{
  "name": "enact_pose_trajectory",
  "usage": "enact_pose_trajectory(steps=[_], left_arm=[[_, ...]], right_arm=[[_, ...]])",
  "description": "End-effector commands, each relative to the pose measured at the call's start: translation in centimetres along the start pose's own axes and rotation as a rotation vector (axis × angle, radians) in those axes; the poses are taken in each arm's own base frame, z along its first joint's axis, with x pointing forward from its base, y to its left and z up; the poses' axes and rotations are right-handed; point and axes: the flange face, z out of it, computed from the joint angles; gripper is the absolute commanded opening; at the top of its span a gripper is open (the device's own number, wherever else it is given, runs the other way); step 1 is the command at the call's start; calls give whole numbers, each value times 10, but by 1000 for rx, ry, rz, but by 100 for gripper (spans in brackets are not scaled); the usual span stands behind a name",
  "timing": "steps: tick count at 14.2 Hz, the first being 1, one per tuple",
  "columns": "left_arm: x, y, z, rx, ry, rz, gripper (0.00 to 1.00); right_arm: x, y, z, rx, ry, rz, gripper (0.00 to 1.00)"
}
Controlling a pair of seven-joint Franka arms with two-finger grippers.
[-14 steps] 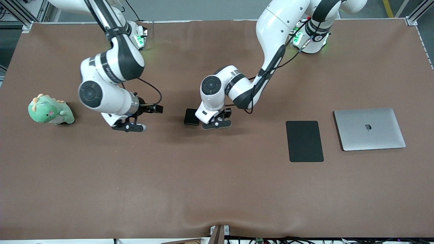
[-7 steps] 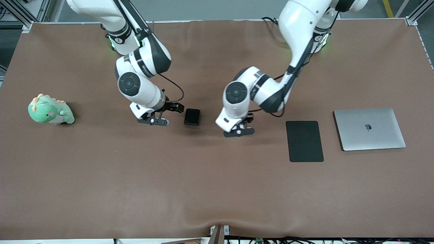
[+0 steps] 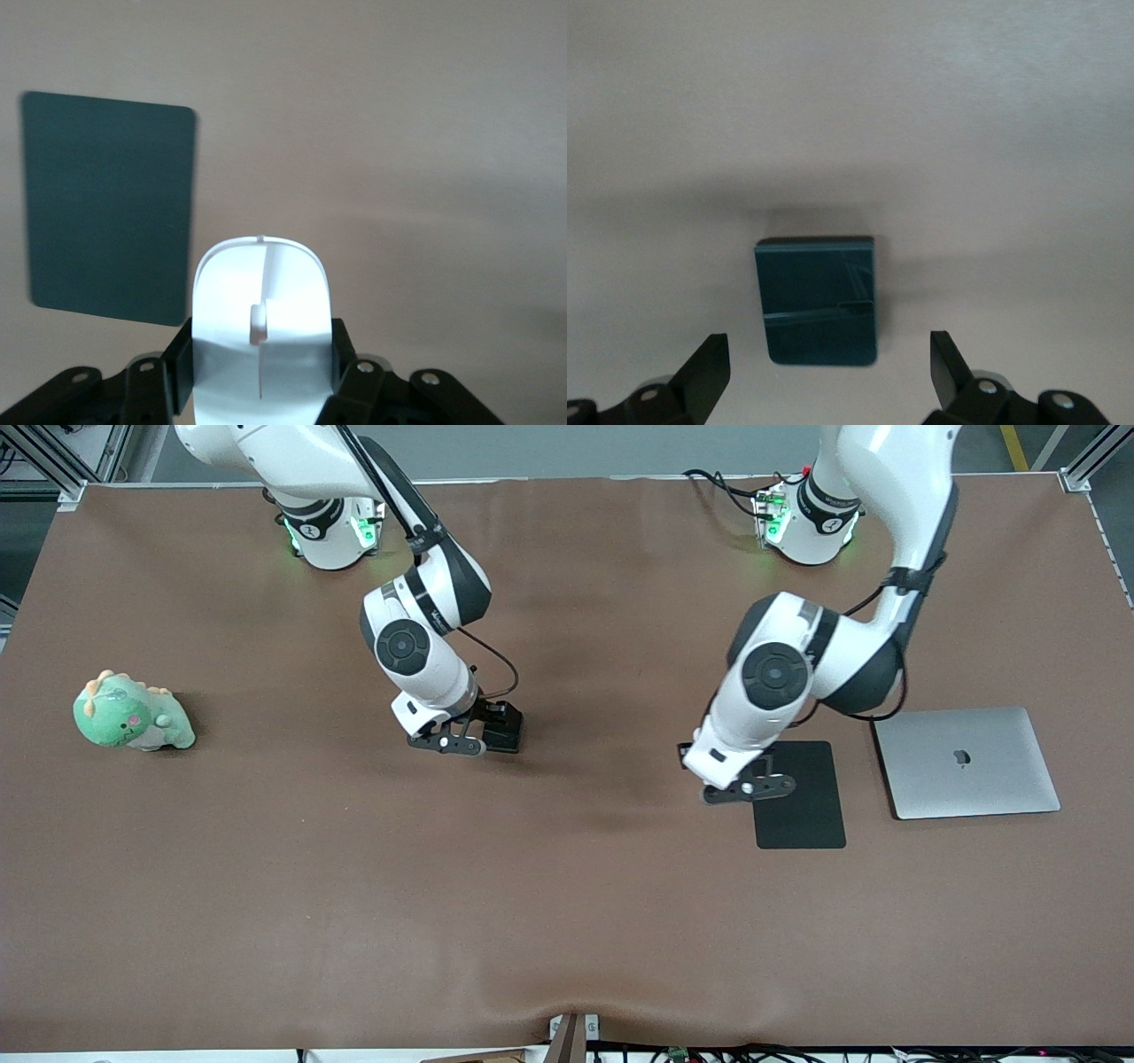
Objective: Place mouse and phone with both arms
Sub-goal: 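Carry the mouse over the mouse pad with the left gripper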
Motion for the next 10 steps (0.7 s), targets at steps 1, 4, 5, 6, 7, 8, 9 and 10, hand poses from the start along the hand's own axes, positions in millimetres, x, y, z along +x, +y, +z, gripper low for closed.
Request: enact_pose_trajectory(steps=[1, 4, 5, 6, 7, 8, 9, 10], left_arm=[[5, -60, -7, 11, -10, 49, 41], [25, -135, -22, 5, 3, 108, 41], [31, -153, -22, 4, 3, 129, 41], [35, -165, -22, 3, 2, 143, 41], [38, -176, -19, 2, 0, 156, 41], [39, -184, -19, 2, -2, 170, 41], [39, -191, -15, 4, -10, 177, 42], [37, -193, -13, 5, -16, 176, 42]], right_arm=[[0, -10, 19, 7, 21, -6, 100], [3, -18, 36, -3, 15, -16, 100], [1, -20, 42, -7, 12, -20, 100], [3, -19, 45, -7, 16, -18, 100], [2, -19, 50, -8, 15, -18, 100], [2, -18, 57, -14, 12, -18, 100], [2, -18, 61, -11, 19, -18, 100], [0, -19, 64, -14, 19, -22, 100]])
